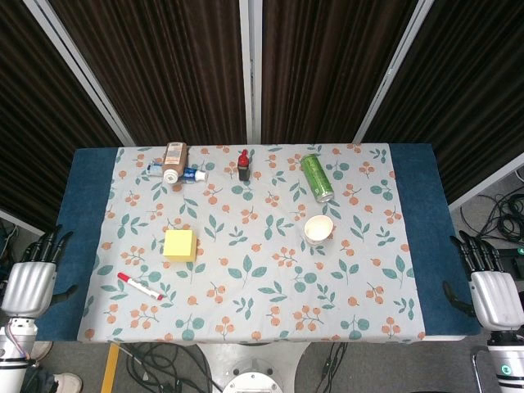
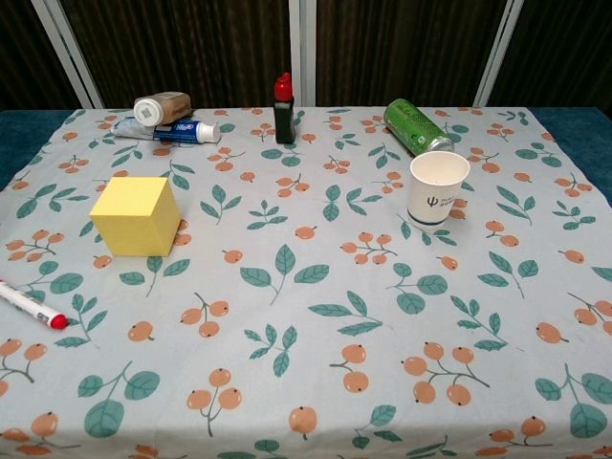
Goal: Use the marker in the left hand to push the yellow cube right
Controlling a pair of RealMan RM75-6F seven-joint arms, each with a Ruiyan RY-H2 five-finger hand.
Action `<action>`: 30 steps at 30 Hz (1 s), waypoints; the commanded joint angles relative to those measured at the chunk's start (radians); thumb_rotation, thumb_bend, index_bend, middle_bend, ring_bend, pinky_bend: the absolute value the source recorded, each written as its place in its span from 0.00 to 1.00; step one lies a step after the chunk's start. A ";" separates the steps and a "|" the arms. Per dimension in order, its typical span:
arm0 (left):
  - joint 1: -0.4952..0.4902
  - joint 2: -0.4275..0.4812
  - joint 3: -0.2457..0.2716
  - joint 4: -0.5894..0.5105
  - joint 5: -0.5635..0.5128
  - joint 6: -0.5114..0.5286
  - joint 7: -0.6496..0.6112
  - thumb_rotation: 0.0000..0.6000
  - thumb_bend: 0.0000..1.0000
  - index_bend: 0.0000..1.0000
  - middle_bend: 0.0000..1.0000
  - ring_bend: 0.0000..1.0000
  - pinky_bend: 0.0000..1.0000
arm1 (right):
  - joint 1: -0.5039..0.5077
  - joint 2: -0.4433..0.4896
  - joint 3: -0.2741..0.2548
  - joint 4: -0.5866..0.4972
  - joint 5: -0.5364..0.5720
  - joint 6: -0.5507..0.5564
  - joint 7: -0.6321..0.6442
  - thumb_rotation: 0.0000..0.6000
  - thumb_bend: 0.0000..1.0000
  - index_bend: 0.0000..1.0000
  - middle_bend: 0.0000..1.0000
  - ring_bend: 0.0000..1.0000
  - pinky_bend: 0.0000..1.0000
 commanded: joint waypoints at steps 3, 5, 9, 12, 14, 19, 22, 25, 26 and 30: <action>-0.047 -0.013 0.009 0.041 0.057 -0.042 -0.016 1.00 0.15 0.27 0.24 0.14 0.21 | 0.003 0.006 0.004 0.000 -0.005 0.004 0.002 1.00 0.30 0.00 0.00 0.00 0.00; -0.070 -0.025 0.011 0.063 0.080 -0.061 -0.021 1.00 0.16 0.31 0.29 0.17 0.22 | 0.004 0.007 0.006 0.001 -0.006 0.004 0.003 1.00 0.30 0.00 0.00 0.00 0.00; -0.123 -0.064 0.026 0.130 0.113 -0.131 -0.046 1.00 0.19 0.40 0.38 0.24 0.30 | 0.001 0.007 0.004 0.003 -0.012 0.012 0.013 1.00 0.30 0.00 0.00 0.00 0.00; -0.153 -0.092 0.042 0.184 0.113 -0.195 -0.048 1.00 0.20 0.43 0.41 0.25 0.33 | -0.002 0.005 0.004 0.009 -0.012 0.017 0.020 1.00 0.30 0.00 0.00 0.00 0.00; -0.165 -0.110 0.048 0.213 0.108 -0.223 -0.042 1.00 0.20 0.44 0.41 0.26 0.34 | -0.004 0.006 0.004 0.011 -0.012 0.019 0.023 1.00 0.30 0.00 0.00 0.00 0.00; -0.180 -0.168 0.071 0.291 0.101 -0.270 -0.036 1.00 0.21 0.45 0.42 0.26 0.34 | -0.007 0.006 0.004 0.012 -0.015 0.027 0.024 1.00 0.30 0.00 0.00 0.00 0.00; -0.184 -0.194 0.086 0.322 0.103 -0.286 -0.045 1.00 0.22 0.47 0.43 0.26 0.34 | -0.008 0.006 0.004 0.013 -0.017 0.029 0.024 1.00 0.30 0.00 0.00 0.00 0.00; -0.188 -0.219 0.093 0.350 0.107 -0.289 -0.043 1.00 0.22 0.47 0.44 0.26 0.34 | -0.008 0.005 0.004 0.012 -0.018 0.030 0.025 1.00 0.30 0.00 0.00 0.00 0.00; -0.190 -0.226 0.094 0.356 0.107 -0.292 -0.043 1.00 0.22 0.47 0.44 0.26 0.34 | -0.008 0.005 0.004 0.012 -0.018 0.030 0.025 1.00 0.30 0.00 0.00 0.00 0.00; -0.199 -0.240 0.093 0.361 0.100 -0.299 -0.026 1.00 0.24 0.49 0.46 0.29 0.34 | -0.008 0.004 0.003 0.012 -0.018 0.030 0.026 1.00 0.30 0.00 0.00 0.00 0.00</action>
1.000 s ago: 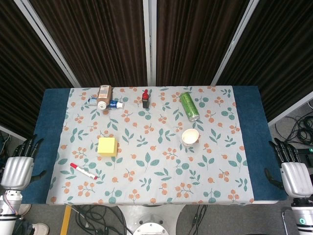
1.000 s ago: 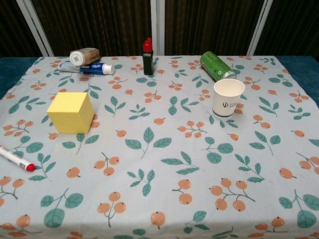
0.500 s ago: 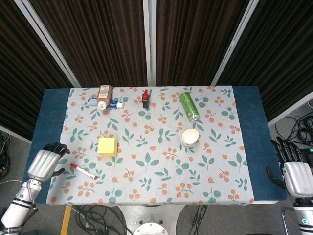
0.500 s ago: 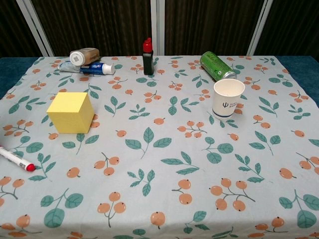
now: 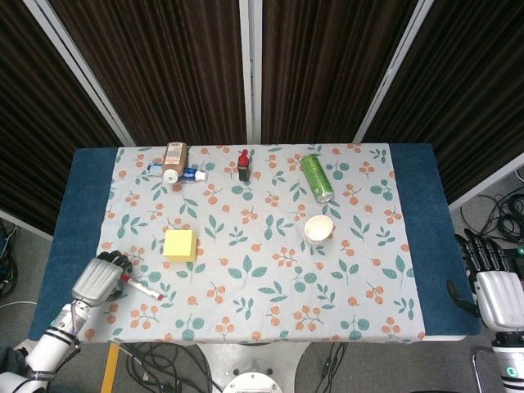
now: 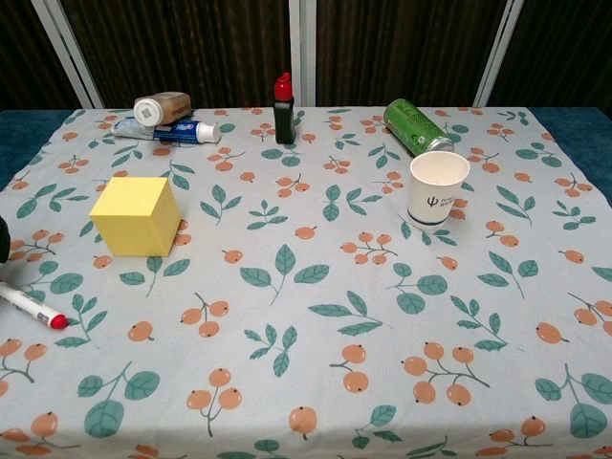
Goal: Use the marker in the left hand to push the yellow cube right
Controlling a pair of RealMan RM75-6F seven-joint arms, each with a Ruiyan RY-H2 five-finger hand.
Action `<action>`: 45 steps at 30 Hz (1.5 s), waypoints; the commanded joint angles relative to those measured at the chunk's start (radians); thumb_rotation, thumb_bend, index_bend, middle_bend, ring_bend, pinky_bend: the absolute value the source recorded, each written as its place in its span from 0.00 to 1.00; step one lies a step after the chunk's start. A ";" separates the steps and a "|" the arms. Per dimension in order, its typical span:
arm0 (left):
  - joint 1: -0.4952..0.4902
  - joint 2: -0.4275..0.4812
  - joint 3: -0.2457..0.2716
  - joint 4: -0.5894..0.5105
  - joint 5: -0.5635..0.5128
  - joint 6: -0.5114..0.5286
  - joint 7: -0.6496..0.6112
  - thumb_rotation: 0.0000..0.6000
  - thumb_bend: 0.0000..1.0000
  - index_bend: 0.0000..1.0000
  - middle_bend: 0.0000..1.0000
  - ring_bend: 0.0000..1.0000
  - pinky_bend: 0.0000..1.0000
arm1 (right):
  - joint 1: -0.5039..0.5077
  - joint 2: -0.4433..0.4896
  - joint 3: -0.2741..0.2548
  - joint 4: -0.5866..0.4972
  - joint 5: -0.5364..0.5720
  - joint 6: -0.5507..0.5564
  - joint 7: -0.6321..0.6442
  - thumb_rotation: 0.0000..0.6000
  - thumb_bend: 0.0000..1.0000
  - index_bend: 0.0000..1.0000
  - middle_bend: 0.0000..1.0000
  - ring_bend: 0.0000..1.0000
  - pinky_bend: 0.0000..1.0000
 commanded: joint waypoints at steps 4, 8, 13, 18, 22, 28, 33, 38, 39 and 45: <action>-0.017 -0.007 0.000 -0.021 -0.020 -0.035 0.048 1.00 0.26 0.49 0.46 0.29 0.34 | -0.003 -0.001 -0.001 0.002 0.003 0.001 0.002 1.00 0.30 0.00 0.00 0.00 0.00; -0.031 -0.013 0.002 -0.036 -0.031 -0.060 0.092 1.00 0.27 0.49 0.46 0.29 0.34 | -0.004 0.000 -0.001 0.002 0.005 0.000 0.004 1.00 0.30 0.00 0.00 0.00 0.00; -0.040 -0.020 0.001 -0.050 -0.054 -0.083 0.176 1.00 0.27 0.49 0.47 0.29 0.34 | -0.006 0.001 -0.001 0.004 0.006 0.001 0.007 1.00 0.30 0.00 0.00 0.00 0.00; -0.043 -0.027 -0.002 -0.075 -0.076 -0.088 0.218 1.00 0.27 0.51 0.49 0.32 0.35 | -0.006 -0.001 -0.002 0.007 0.007 0.000 0.009 1.00 0.30 0.00 0.00 0.00 0.00; -0.045 -0.037 -0.003 -0.077 -0.084 -0.088 0.234 1.00 0.28 0.53 0.52 0.35 0.35 | -0.006 -0.002 -0.001 0.008 0.008 -0.001 0.009 1.00 0.30 0.00 0.00 0.00 0.00; -0.050 -0.042 -0.002 -0.076 -0.090 -0.087 0.235 1.00 0.31 0.56 0.55 0.37 0.35 | -0.007 -0.001 -0.001 0.008 0.010 -0.001 0.008 1.00 0.30 0.00 0.00 0.00 0.00; -0.052 -0.043 0.001 -0.068 -0.094 -0.086 0.229 1.00 0.31 0.57 0.56 0.38 0.35 | -0.008 -0.002 0.000 0.008 0.012 -0.002 0.008 1.00 0.30 0.00 0.00 0.00 0.00; -0.053 -0.050 0.004 -0.053 -0.099 -0.088 0.216 1.00 0.32 0.58 0.57 0.38 0.35 | -0.008 -0.001 -0.001 0.007 0.012 -0.004 0.007 1.00 0.30 0.00 0.00 0.00 0.00; -0.053 -0.051 0.005 -0.050 -0.100 -0.088 0.214 1.00 0.32 0.58 0.58 0.38 0.35 | -0.008 -0.001 -0.001 0.007 0.012 -0.003 0.006 1.00 0.30 0.00 0.00 0.00 0.00; -0.054 -0.065 0.007 -0.028 -0.089 -0.073 0.192 1.00 0.32 0.60 0.60 0.41 0.35 | -0.008 0.000 0.000 0.006 0.015 -0.006 0.007 1.00 0.30 0.00 0.00 0.00 0.00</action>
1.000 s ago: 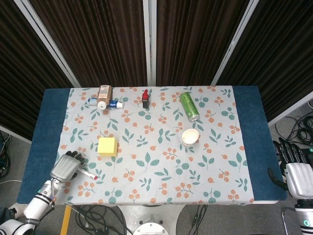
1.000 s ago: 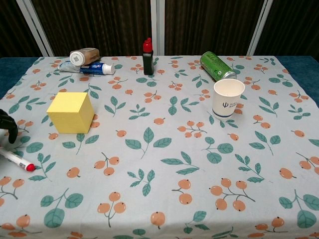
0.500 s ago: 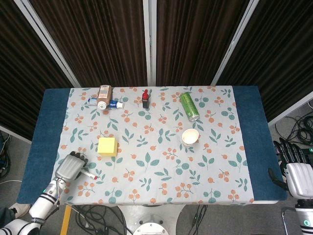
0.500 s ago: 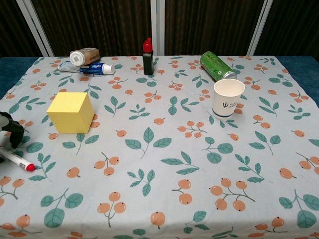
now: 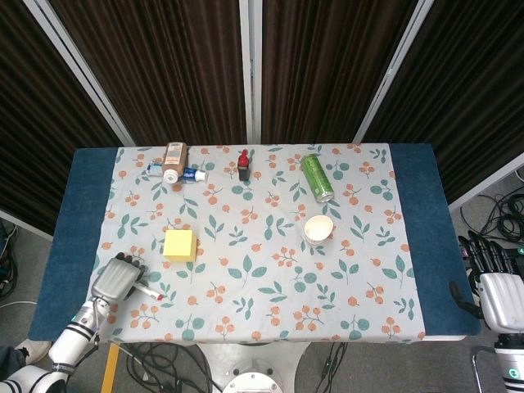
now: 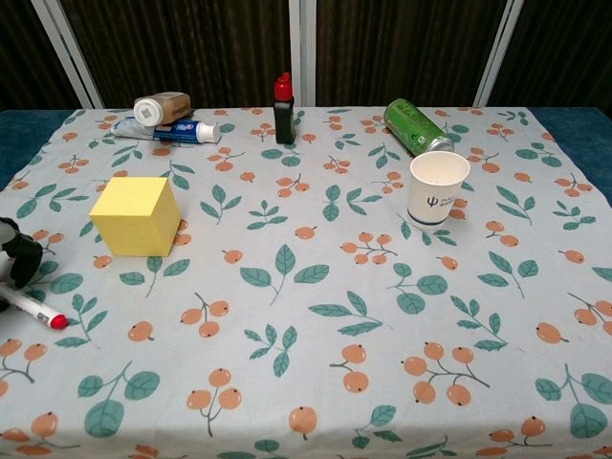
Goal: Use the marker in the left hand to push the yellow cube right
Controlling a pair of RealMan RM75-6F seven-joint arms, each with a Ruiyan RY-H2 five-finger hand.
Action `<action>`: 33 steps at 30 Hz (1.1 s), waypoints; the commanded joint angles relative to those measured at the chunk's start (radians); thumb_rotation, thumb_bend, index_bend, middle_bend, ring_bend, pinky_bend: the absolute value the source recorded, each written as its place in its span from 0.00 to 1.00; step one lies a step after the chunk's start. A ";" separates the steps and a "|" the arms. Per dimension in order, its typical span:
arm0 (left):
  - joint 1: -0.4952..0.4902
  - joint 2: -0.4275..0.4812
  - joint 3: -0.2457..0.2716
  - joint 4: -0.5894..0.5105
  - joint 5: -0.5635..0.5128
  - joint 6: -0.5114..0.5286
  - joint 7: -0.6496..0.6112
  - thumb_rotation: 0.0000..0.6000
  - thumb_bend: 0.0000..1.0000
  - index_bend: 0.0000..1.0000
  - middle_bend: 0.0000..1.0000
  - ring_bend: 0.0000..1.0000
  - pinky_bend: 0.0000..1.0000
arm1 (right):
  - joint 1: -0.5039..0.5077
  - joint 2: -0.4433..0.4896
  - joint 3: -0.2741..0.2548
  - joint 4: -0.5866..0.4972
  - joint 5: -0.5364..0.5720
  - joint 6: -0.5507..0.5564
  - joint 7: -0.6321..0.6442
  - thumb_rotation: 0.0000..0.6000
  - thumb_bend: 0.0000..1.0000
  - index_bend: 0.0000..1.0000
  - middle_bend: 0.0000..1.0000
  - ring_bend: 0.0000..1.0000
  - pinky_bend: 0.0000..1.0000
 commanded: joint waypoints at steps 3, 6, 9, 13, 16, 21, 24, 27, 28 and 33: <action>-0.003 -0.010 0.002 0.021 0.000 -0.003 -0.017 1.00 0.32 0.60 0.60 0.41 0.38 | 0.001 0.001 0.000 -0.001 0.001 -0.002 0.000 1.00 0.30 0.00 0.00 0.00 0.00; -0.003 -0.013 0.004 0.033 -0.001 -0.003 -0.026 1.00 0.33 0.60 0.60 0.41 0.38 | 0.000 0.001 0.000 -0.001 0.002 -0.002 -0.001 1.00 0.30 0.00 0.00 0.00 0.00; -0.002 -0.015 0.007 0.040 -0.002 -0.004 -0.035 1.00 0.33 0.61 0.60 0.41 0.39 | 0.000 0.001 0.000 -0.001 0.003 -0.003 0.000 1.00 0.30 0.00 0.00 0.00 0.00; -0.001 -0.019 0.008 0.053 0.005 0.006 -0.055 1.00 0.33 0.63 0.63 0.44 0.42 | 0.001 0.002 0.000 -0.002 0.003 -0.005 -0.001 1.00 0.30 0.00 0.00 0.00 0.00; 0.002 -0.020 0.009 0.062 0.014 0.022 -0.084 1.00 0.34 0.65 0.65 0.47 0.46 | 0.001 0.003 0.001 -0.003 0.001 -0.003 -0.002 1.00 0.30 0.00 0.00 0.00 0.00; 0.014 -0.012 0.011 0.086 0.039 0.070 -0.169 1.00 0.37 0.68 0.67 0.50 0.54 | -0.001 0.004 0.001 -0.006 0.001 0.000 -0.003 1.00 0.30 0.00 0.00 0.00 0.00; 0.023 -0.008 0.012 0.111 0.049 0.096 -0.222 1.00 0.39 0.68 0.68 0.51 0.57 | -0.002 0.004 0.001 -0.007 -0.001 0.003 -0.002 1.00 0.30 0.00 0.00 0.00 0.00; 0.035 -0.006 0.011 0.133 0.053 0.123 -0.304 1.00 0.40 0.68 0.68 0.52 0.59 | -0.003 0.005 0.001 -0.007 -0.003 0.005 -0.002 1.00 0.30 0.00 0.00 0.00 0.00; 0.039 -0.005 0.009 0.139 0.054 0.132 -0.333 1.00 0.41 0.68 0.68 0.53 0.59 | -0.003 0.006 0.001 -0.008 -0.003 0.006 -0.002 1.00 0.30 0.00 0.00 0.00 0.00; 0.058 -0.006 -0.014 0.201 0.032 0.167 -0.422 1.00 0.42 0.69 0.69 0.54 0.61 | -0.005 0.008 0.002 -0.010 -0.004 0.010 -0.003 1.00 0.30 0.00 0.00 0.00 0.00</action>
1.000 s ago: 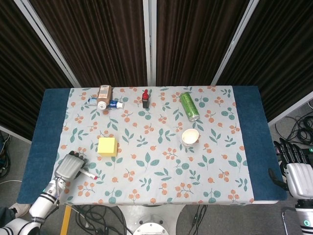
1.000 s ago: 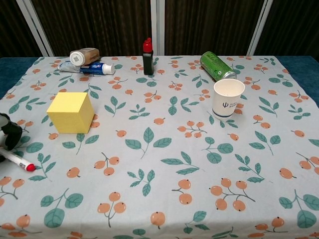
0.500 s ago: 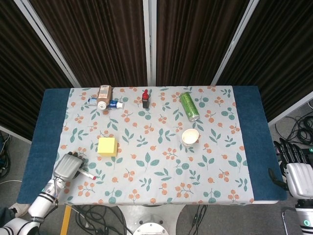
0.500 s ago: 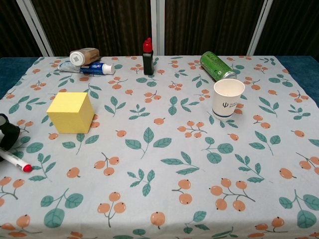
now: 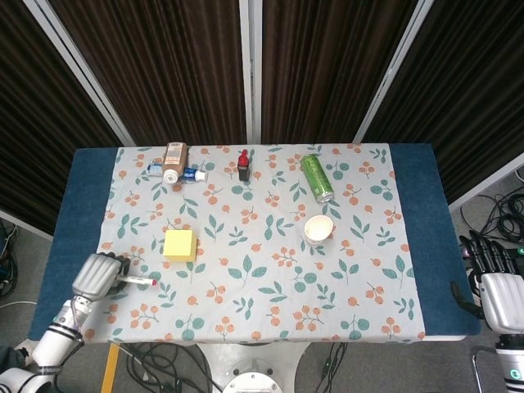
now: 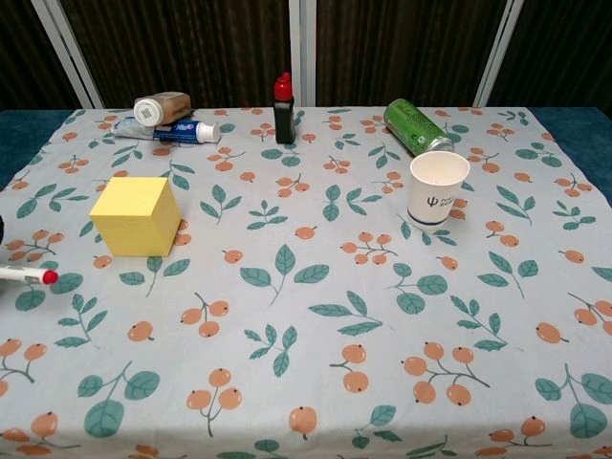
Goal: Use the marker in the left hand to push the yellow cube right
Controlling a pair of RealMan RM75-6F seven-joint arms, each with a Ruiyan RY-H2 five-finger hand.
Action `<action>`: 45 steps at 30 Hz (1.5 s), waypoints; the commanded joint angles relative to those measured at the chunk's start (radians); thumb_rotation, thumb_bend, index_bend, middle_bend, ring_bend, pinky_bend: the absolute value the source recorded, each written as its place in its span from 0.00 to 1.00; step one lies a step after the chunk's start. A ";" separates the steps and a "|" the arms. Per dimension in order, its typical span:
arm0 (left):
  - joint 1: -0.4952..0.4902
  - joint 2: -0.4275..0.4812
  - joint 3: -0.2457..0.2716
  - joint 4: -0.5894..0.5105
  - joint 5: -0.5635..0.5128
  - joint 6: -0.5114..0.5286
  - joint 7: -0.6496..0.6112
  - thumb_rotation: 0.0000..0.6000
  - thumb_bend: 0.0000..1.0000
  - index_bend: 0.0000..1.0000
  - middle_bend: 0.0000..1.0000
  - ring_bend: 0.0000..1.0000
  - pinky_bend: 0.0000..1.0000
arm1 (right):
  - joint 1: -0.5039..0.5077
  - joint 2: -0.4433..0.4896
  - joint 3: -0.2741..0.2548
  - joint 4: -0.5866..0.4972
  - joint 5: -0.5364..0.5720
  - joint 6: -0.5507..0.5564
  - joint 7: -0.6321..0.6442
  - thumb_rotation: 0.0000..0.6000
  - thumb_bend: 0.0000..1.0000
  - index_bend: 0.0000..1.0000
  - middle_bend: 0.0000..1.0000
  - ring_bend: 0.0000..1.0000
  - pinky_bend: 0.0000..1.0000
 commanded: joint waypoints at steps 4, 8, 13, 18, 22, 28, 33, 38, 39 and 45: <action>0.013 0.000 -0.044 0.066 -0.065 -0.020 -0.093 1.00 0.43 0.69 0.69 0.54 0.61 | 0.000 0.000 0.000 -0.002 0.000 -0.001 -0.002 1.00 0.30 0.00 0.00 0.00 0.00; -0.009 -0.015 -0.072 0.111 -0.106 -0.076 -0.096 1.00 0.43 0.69 0.69 0.54 0.61 | 0.000 0.002 0.001 -0.003 0.001 -0.001 -0.003 1.00 0.30 0.00 0.00 0.00 0.00; -0.052 -0.035 -0.095 0.152 -0.129 -0.148 -0.087 1.00 0.43 0.69 0.69 0.54 0.61 | -0.002 0.006 0.002 -0.006 0.004 0.002 -0.004 1.00 0.30 0.00 0.00 0.00 0.00; -0.104 -0.056 -0.113 0.192 -0.140 -0.216 -0.078 1.00 0.43 0.69 0.69 0.54 0.61 | -0.006 0.009 0.002 -0.007 0.009 0.004 -0.003 1.00 0.30 0.00 0.00 0.00 0.00; -0.137 -0.069 -0.120 0.205 -0.138 -0.244 -0.072 1.00 0.43 0.69 0.69 0.54 0.61 | -0.007 0.010 0.002 -0.006 0.012 0.003 -0.002 1.00 0.30 0.00 0.00 0.00 0.00; -0.186 -0.084 -0.127 0.193 -0.127 -0.275 -0.045 1.00 0.43 0.69 0.69 0.54 0.61 | -0.006 0.011 0.004 -0.001 0.017 -0.002 0.004 1.00 0.30 0.00 0.00 0.00 0.00; -0.224 -0.090 -0.135 0.165 -0.130 -0.304 -0.005 1.00 0.43 0.69 0.69 0.54 0.61 | -0.008 0.010 0.004 0.005 0.019 -0.002 0.012 1.00 0.30 0.00 0.00 0.00 0.00; -0.255 -0.099 -0.147 0.136 -0.139 -0.322 0.025 1.00 0.43 0.69 0.69 0.54 0.61 | -0.011 0.008 0.003 0.014 0.020 -0.002 0.022 1.00 0.30 0.00 0.00 0.00 0.00; -0.261 -0.099 -0.149 0.130 -0.141 -0.327 0.033 1.00 0.43 0.69 0.69 0.54 0.61 | -0.011 0.008 0.003 0.016 0.021 -0.002 0.023 1.00 0.30 0.00 0.00 0.00 0.00; -0.290 -0.107 -0.161 0.093 -0.172 -0.362 0.090 1.00 0.43 0.69 0.69 0.54 0.61 | -0.015 0.006 0.001 0.022 0.017 0.003 0.032 1.00 0.30 0.00 0.00 0.00 0.00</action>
